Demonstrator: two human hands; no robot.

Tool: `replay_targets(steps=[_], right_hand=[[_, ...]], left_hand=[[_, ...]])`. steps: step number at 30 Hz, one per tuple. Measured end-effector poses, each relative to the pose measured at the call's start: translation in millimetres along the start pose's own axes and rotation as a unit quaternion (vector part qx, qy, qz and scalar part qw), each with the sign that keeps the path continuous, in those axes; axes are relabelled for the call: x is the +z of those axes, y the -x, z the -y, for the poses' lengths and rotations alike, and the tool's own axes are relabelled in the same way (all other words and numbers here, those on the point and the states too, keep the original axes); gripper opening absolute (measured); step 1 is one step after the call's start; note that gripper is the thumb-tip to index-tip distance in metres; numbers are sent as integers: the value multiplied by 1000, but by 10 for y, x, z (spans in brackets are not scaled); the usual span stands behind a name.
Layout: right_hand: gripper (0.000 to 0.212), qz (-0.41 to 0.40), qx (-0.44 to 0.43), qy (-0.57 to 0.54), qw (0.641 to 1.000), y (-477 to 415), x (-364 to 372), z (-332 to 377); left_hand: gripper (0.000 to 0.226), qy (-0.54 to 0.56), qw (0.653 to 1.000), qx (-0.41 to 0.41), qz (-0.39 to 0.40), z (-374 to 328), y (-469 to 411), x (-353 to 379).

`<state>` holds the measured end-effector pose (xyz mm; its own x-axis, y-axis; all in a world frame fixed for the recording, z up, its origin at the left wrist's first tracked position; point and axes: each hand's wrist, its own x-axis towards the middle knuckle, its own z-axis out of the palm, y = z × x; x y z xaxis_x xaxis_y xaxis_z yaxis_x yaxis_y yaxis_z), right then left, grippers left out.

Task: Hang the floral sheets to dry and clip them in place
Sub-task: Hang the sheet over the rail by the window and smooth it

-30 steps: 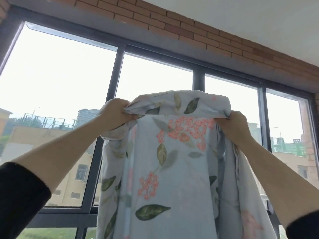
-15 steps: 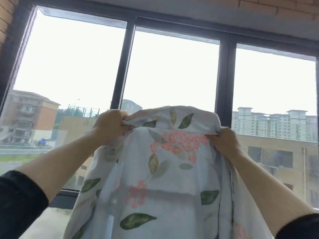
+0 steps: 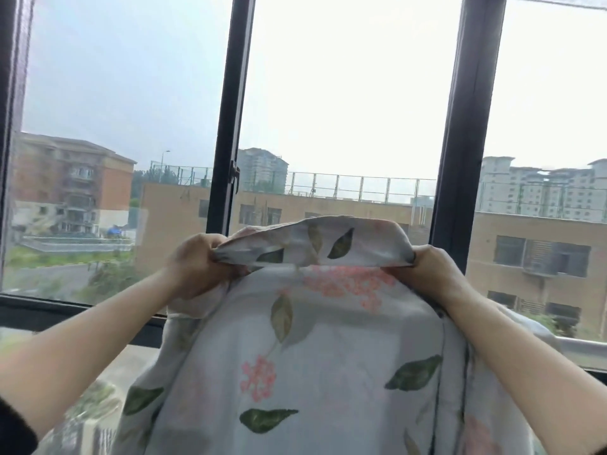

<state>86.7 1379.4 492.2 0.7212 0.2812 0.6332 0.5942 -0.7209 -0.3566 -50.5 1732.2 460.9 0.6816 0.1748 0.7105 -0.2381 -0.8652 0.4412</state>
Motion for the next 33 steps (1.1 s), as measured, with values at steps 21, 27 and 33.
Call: replay_targets(steps=[21,27,33], right_hand=[[44,92,2,5,996,248,-118,25],[37,80,-176,-215,957,596,-363,270],[46,174,-240,-150,943,810,-466,345]], left_hand=[[34,-27,973,200,114,-680,778,56],[15,96,983,136,71,-767,913,71],[55,83,987,122,66,-734,874,50]])
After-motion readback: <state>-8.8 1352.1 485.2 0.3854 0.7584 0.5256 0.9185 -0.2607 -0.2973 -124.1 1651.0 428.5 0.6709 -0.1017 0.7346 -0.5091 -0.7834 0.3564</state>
